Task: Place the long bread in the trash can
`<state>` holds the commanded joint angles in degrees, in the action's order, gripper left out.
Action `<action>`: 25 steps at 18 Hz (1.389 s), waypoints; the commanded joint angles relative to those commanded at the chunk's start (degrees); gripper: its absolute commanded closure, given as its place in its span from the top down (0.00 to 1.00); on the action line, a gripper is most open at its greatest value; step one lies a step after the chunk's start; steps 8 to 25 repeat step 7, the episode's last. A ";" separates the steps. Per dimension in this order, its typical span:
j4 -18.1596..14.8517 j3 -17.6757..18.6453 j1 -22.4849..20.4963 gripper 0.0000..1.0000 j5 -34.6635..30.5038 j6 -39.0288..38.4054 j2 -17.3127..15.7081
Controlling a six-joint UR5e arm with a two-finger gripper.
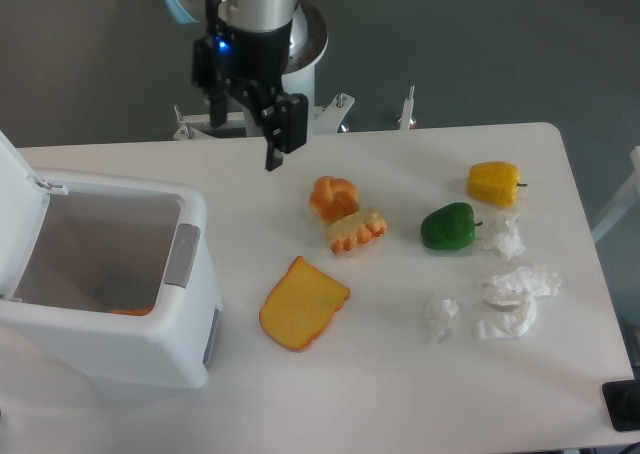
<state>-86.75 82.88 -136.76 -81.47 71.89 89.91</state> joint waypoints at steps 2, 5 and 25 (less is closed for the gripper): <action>0.00 0.00 0.00 1.00 -0.09 0.00 -0.09; 0.00 0.00 -0.35 1.00 0.00 0.00 -0.09; 0.09 0.09 -0.53 1.00 0.08 -0.17 -0.09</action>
